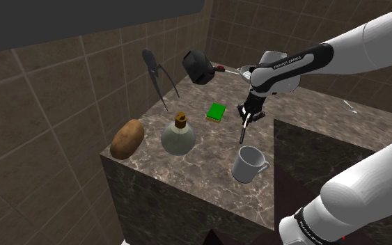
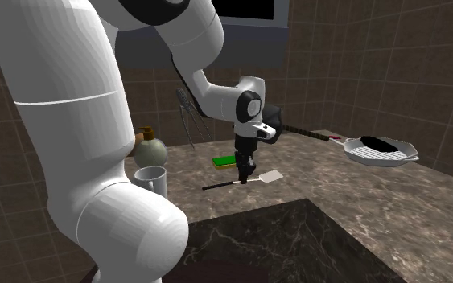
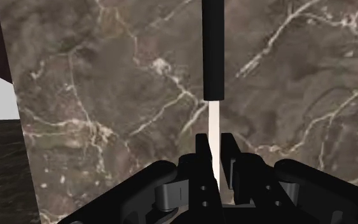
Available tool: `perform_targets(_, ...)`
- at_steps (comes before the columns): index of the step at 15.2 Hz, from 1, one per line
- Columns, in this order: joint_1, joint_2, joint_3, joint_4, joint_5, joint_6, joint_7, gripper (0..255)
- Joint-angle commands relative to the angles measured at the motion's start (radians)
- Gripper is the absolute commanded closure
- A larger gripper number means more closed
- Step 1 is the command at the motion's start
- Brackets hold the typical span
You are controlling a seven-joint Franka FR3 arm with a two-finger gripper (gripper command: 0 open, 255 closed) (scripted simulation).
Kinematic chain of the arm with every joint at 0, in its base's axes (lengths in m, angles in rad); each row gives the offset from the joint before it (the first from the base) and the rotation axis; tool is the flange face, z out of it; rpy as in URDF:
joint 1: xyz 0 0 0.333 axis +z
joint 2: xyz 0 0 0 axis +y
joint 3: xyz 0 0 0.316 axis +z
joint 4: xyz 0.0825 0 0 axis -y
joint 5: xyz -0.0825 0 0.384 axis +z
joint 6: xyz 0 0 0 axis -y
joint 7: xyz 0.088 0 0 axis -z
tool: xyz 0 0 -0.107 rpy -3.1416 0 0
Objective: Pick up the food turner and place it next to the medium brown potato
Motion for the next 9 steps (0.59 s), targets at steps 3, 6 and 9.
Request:
perform_targets(3,0.000,-0.018,0.000,0.011,-0.002,-0.028,0.002,255)
perform_targets(6,-0.001,-0.043,0.000,0.029,-0.004,-0.071,0.004,255)
perform_targets(9,-0.001,-0.065,0.000,0.048,-0.005,-0.114,0.007,255)
